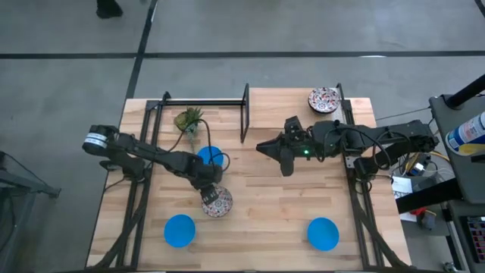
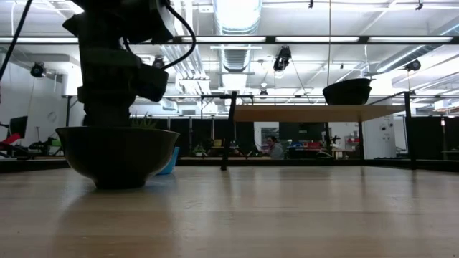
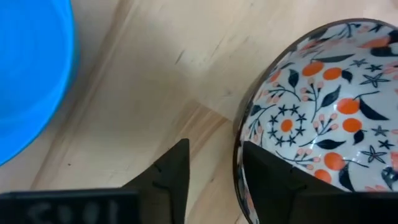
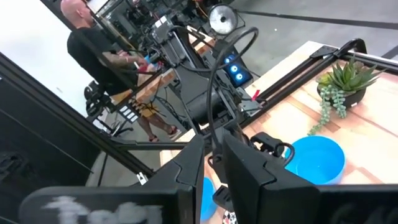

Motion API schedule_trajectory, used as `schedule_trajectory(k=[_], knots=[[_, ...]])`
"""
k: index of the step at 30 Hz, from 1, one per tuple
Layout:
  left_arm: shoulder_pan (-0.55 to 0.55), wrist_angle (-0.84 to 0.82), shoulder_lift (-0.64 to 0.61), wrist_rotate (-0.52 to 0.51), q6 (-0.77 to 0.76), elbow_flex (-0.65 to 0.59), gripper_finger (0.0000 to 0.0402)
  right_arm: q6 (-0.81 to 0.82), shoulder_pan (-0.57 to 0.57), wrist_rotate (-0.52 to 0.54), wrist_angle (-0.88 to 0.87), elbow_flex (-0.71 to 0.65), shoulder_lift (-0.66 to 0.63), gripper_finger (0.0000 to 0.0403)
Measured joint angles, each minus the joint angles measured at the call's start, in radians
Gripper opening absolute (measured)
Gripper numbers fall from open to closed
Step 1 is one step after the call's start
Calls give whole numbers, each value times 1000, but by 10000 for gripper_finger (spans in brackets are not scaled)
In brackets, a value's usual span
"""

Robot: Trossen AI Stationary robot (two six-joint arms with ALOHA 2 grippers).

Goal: Pick & Place Mini bowls
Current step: Stack the white patterned bowl on top of the other white patterned bowl on the shelf

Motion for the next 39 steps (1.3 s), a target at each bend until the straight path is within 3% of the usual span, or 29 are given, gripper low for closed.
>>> schedule_trajectory(k=[8,21,31,39], knots=[[1,33,-12,-6,-14,0,17,2,0,8,-2,0,4,56],[3,49,-126,-98,-74,28,3,31,0,25,-39,-10,3,56],[11,-227,-276,-418,-25,262,1,287,-1,47,-115,-85,12,59],[13,-483,-258,-715,83,519,1,276,-7,141,-124,-87,96,116]])
